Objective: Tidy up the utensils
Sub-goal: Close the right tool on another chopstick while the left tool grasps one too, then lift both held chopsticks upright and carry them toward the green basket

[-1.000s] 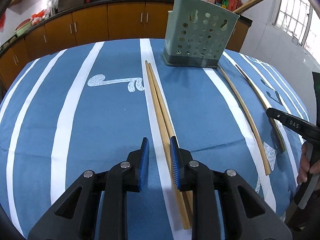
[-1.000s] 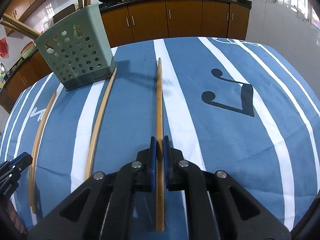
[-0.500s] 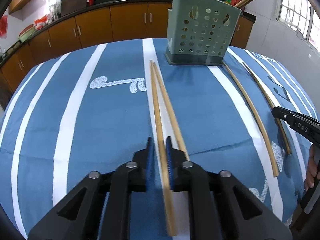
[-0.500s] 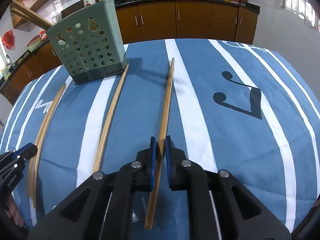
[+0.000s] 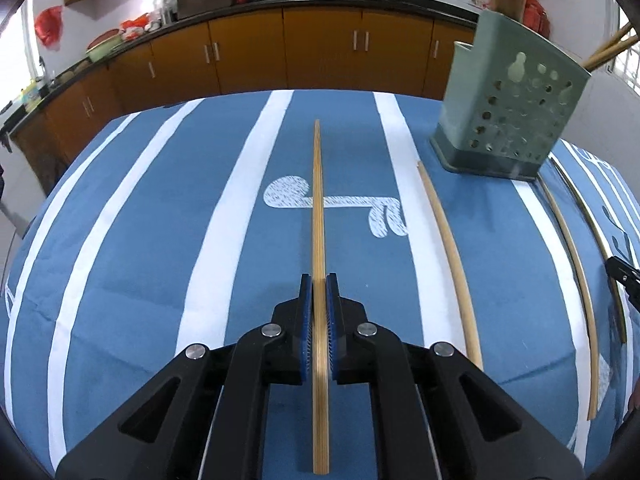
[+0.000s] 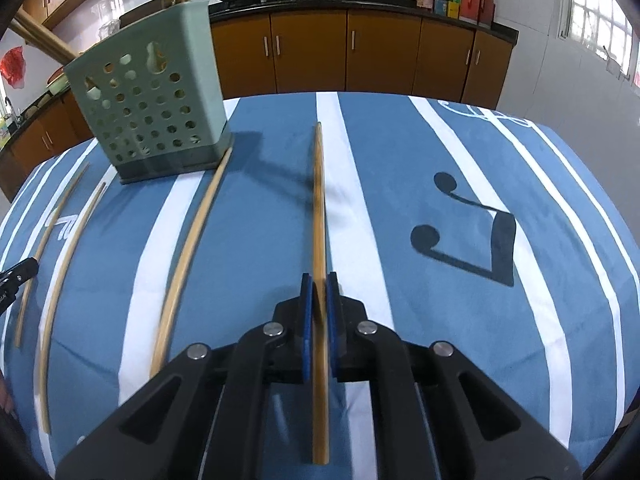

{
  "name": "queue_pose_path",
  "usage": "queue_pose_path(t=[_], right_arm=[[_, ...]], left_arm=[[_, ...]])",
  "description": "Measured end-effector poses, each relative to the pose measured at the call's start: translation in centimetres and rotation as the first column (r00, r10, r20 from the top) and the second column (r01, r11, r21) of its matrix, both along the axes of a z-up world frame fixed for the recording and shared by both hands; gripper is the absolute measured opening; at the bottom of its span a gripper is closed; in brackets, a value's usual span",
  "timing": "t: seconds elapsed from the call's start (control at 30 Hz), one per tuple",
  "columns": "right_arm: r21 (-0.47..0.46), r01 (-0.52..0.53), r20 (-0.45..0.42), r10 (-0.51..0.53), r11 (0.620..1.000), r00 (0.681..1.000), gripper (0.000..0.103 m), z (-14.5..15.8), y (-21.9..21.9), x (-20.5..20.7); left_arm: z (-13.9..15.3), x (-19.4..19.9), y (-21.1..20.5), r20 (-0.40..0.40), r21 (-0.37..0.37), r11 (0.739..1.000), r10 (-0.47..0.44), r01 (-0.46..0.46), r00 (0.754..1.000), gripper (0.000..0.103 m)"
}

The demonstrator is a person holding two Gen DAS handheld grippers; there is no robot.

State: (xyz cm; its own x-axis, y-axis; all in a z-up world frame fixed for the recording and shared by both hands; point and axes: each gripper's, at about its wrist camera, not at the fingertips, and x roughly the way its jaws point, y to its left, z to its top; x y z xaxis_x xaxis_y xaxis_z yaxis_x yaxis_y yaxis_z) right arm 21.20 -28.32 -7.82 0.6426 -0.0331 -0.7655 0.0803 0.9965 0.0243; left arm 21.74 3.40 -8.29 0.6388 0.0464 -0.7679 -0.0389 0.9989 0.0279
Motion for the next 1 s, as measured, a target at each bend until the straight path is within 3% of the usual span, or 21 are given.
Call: queue_pose_path(t=[1.0], right_arm=[[0.007,0.005,0.008,-0.005,1.0,1.0,0.009,-0.15,-0.21,0.27]], left_arm=[[0.09,-0.03,-0.56,0.001,0.024,1.0,0.007,-0.007,1.0,0.008]])
